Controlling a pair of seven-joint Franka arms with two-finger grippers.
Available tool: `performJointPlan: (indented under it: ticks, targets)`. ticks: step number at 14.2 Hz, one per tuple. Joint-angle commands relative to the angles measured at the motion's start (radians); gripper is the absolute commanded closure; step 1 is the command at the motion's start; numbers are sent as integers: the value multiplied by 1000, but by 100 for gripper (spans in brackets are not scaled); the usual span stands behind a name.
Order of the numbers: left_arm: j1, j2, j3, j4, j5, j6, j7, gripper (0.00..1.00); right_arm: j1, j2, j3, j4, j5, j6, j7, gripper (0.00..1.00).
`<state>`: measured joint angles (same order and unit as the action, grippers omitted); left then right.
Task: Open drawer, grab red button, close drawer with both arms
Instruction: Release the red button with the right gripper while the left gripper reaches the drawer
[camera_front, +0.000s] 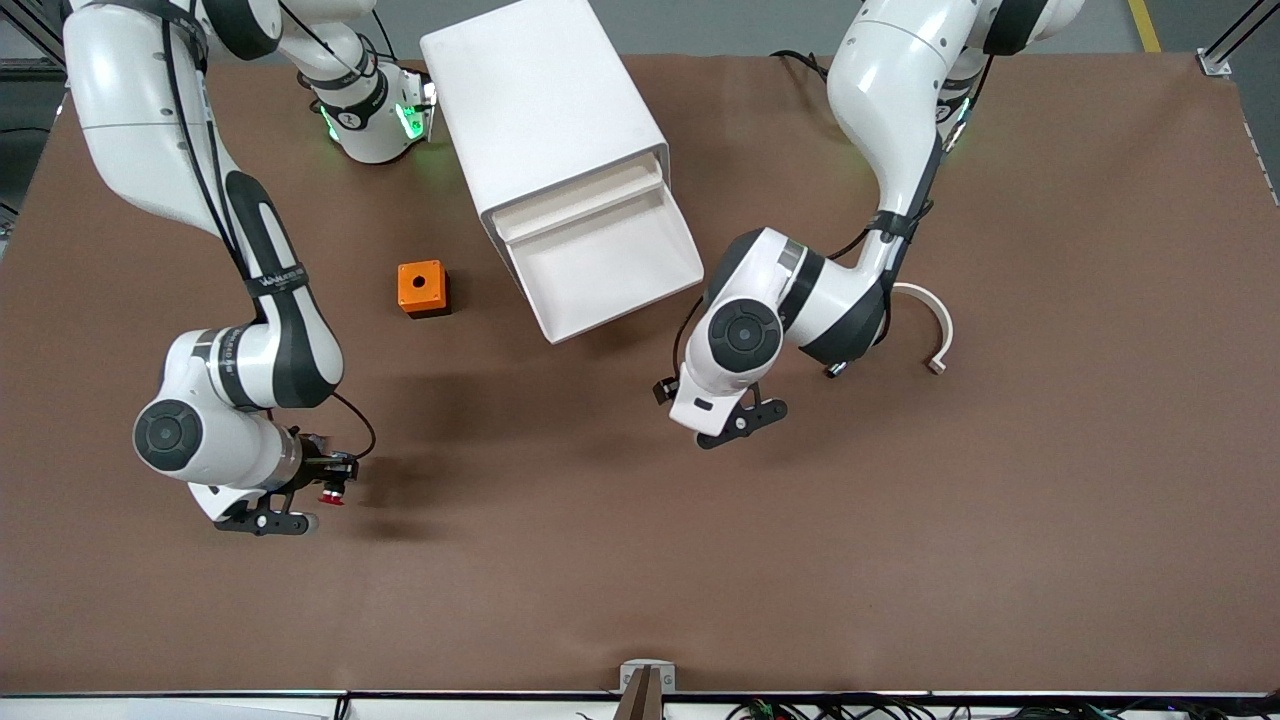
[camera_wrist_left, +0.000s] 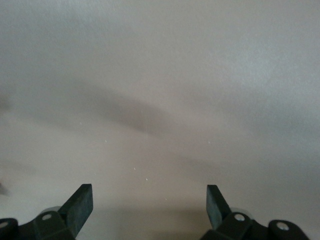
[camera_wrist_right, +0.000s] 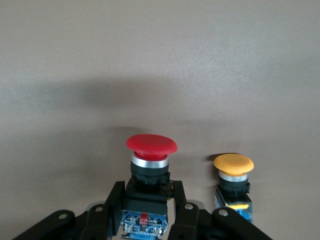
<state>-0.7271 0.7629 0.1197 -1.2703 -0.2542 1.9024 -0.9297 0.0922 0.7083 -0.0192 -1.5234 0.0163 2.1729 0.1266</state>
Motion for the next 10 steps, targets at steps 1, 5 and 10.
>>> performJointPlan:
  ticks: [1,5,10]
  targets:
    - [-32,-17,6,-7,-10,-19,-67,0,-20,17,18,6,5,5,-24,96]
    - [-74,-16,6,-17,-8,-39,-103,0,-20,25,19,-9,5,10,-62,95]
    - [-116,-22,6,-21,-7,-114,-132,0,-32,40,19,-11,51,22,-151,94]
